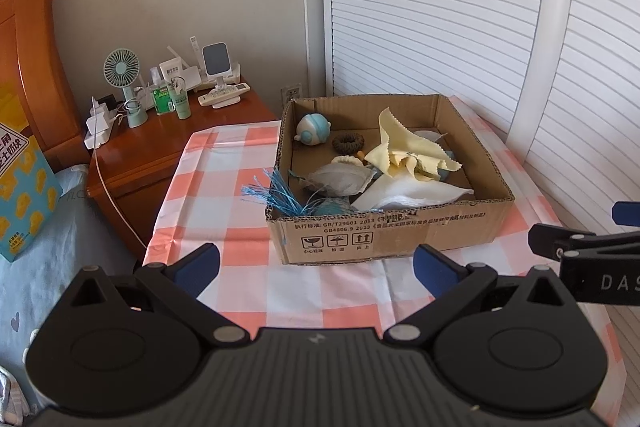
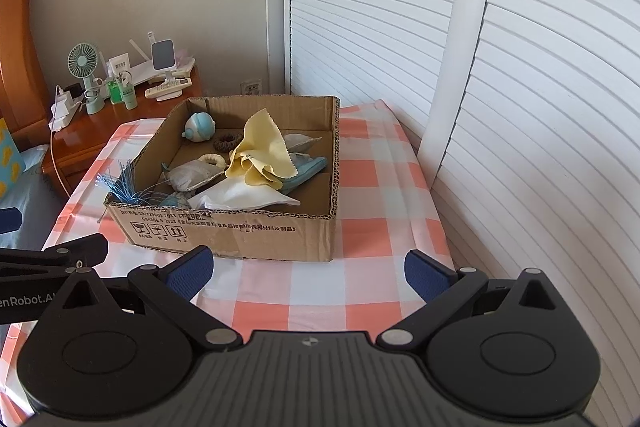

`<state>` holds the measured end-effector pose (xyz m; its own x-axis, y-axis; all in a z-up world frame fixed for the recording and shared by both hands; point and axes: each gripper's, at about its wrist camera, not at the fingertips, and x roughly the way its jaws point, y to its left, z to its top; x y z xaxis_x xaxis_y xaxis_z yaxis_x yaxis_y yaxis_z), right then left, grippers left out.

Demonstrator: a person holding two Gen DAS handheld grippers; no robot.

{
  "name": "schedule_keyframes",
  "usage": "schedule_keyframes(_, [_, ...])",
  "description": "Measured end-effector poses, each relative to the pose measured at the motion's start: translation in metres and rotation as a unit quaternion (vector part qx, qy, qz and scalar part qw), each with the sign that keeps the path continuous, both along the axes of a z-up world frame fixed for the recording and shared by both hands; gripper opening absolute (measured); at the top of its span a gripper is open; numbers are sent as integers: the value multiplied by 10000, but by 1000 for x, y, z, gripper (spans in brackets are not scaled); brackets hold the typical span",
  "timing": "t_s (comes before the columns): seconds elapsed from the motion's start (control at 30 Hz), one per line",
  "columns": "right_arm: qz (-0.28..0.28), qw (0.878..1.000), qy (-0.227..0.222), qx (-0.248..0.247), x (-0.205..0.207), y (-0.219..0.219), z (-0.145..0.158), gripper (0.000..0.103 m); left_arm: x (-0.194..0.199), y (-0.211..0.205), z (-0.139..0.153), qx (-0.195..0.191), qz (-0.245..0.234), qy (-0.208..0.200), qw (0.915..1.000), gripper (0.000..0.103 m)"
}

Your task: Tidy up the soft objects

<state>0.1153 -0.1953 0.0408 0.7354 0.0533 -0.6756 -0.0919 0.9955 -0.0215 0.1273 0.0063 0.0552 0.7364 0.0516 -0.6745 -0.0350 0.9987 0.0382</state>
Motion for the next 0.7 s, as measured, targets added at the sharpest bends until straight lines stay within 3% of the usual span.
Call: schedule_keyframes(0.7, [4, 10000, 1, 7, -2, 0, 2, 103, -2, 0, 0, 2, -5, 18, 10000, 102])
